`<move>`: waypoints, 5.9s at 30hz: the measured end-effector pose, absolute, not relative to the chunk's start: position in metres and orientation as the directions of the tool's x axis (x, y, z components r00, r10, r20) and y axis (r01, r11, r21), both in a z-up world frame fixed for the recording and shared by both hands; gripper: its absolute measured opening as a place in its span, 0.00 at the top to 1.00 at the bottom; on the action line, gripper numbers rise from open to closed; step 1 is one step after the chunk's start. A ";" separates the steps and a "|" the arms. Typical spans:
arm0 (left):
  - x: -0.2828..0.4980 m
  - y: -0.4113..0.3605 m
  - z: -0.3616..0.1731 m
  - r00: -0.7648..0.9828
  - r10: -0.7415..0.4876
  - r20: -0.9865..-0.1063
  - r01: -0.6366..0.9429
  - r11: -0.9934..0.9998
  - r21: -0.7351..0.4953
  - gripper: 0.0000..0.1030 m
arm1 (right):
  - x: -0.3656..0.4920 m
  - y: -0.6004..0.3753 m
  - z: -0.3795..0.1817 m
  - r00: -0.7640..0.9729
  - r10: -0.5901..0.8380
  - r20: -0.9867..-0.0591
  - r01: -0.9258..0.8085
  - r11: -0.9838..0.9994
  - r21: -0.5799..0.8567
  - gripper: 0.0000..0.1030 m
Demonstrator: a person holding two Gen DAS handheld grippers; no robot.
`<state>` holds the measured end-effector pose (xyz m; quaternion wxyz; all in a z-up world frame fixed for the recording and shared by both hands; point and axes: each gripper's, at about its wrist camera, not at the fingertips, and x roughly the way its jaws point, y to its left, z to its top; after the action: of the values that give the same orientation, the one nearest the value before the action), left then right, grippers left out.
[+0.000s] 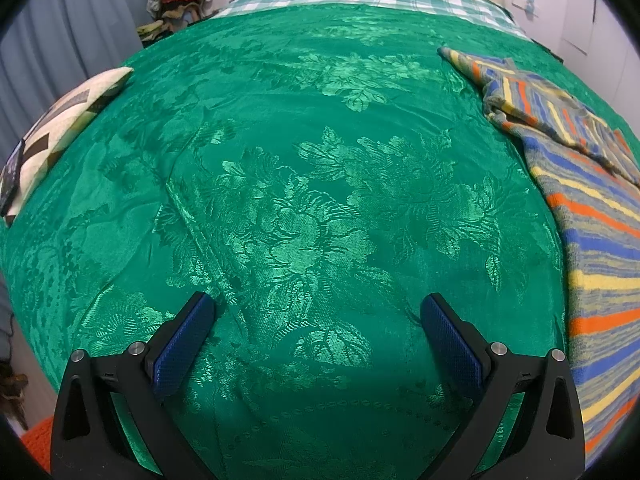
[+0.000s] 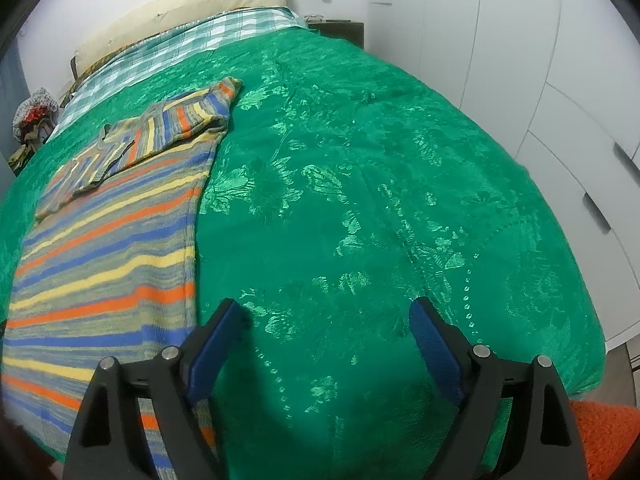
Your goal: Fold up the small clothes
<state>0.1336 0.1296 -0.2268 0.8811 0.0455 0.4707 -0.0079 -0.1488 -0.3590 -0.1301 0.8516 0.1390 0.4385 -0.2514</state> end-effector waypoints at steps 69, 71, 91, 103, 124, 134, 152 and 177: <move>0.134 0.128 -0.225 0.552 0.028 -0.834 0.066 0.995 0.077 0.00 | -0.148 -0.356 -0.133 0.486 -0.313 -0.816 0.545 0.839 0.003 0.14; 0.129 0.130 -0.213 0.503 0.021 -0.864 0.076 0.995 0.068 0.02 | -0.148 -0.357 -0.128 0.485 -0.297 -0.823 0.537 0.844 0.011 0.15; 0.056 0.059 -0.190 0.137 -0.333 -0.933 0.355 0.896 -0.268 0.98 | -0.151 -0.292 -0.136 0.229 0.353 -0.907 0.206 0.893 0.400 0.94; 0.294 0.048 -0.138 0.279 -0.563 -0.778 0.160 0.826 -0.540 0.98 | 0.022 -0.384 -0.075 0.576 0.351 -0.738 0.295 0.753 0.588 0.94; 0.412 0.029 -0.157 0.444 -0.454 -0.772 0.086 0.880 -0.468 0.61 | 0.166 -0.475 -0.107 0.682 0.185 -0.707 0.369 0.748 0.551 0.61; 0.256 -0.009 -0.208 0.345 -0.307 -0.887 0.442 0.887 -0.135 0.64 | 0.082 -0.359 -0.146 0.366 0.159 -0.917 -0.038 0.987 0.157 0.78; 0.123 -0.280 -0.185 0.301 -0.506 -0.808 0.882 0.471 0.034 0.19 | 0.159 -0.469 -0.136 0.509 0.304 -0.805 0.255 0.840 0.479 0.50; 0.194 -0.007 -0.133 0.480 -0.506 -0.717 0.333 0.861 -0.384 0.96 | 0.282 -0.279 -0.058 0.539 0.492 -0.683 -0.057 0.831 0.554 0.91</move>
<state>0.1939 -0.0066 -0.1334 0.8548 -0.0964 0.4469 -0.2453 0.2818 -0.2785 -0.0575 0.8436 0.2410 0.4513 0.1629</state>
